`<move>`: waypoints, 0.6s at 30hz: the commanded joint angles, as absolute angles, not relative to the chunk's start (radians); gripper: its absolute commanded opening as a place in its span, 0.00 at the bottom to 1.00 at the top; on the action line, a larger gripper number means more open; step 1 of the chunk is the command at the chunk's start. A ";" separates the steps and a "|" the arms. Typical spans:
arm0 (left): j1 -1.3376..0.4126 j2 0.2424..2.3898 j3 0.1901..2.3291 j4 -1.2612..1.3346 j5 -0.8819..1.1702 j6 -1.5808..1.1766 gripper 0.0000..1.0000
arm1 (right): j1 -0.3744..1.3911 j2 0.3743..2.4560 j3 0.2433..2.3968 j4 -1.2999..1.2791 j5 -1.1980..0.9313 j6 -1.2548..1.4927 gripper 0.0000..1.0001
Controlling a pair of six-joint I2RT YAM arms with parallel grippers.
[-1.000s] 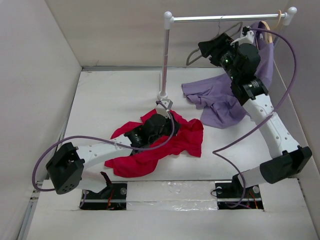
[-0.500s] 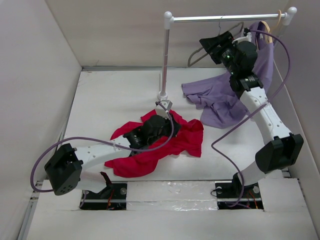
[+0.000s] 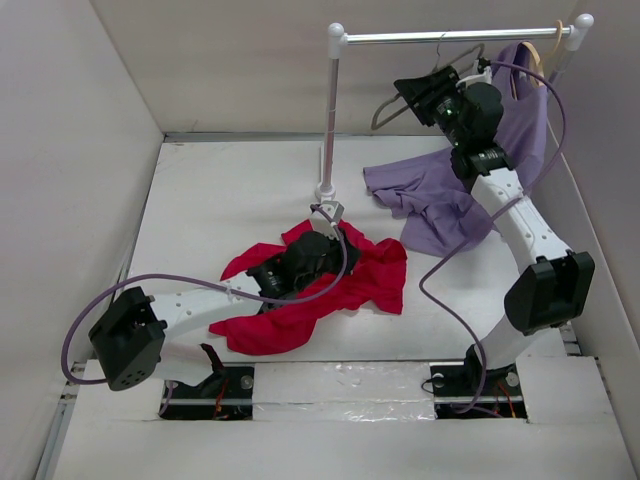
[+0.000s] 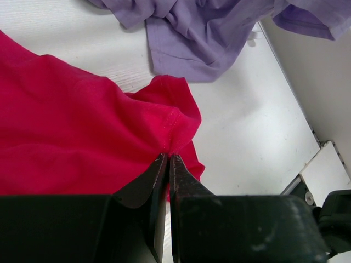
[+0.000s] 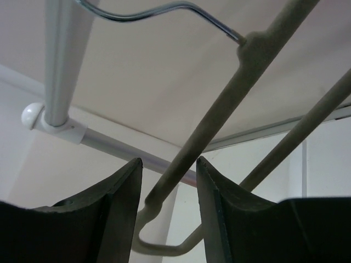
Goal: Place the t-shirt on the hanger
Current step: Pick up the hanger from the clothesline.
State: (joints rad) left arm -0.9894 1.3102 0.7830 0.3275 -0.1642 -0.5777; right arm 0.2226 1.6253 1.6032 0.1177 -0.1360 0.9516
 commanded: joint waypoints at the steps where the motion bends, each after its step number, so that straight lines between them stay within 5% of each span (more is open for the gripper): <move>1: -0.996 1.278 0.758 0.382 -0.170 -0.580 0.00 | 0.218 1.635 1.660 0.181 -0.130 0.963 0.49; 5: -0.996 1.276 0.758 0.373 -0.181 -0.577 0.00 | 0.218 1.640 1.641 0.181 -0.124 0.968 0.49; 10: -0.996 1.295 0.775 0.370 -0.176 -0.566 0.00 | 0.209 1.635 1.612 0.204 -0.139 0.977 0.31; 18: -0.996 1.299 0.775 0.385 -0.183 -0.558 0.00 | 0.199 1.563 1.594 0.163 -0.182 0.920 0.22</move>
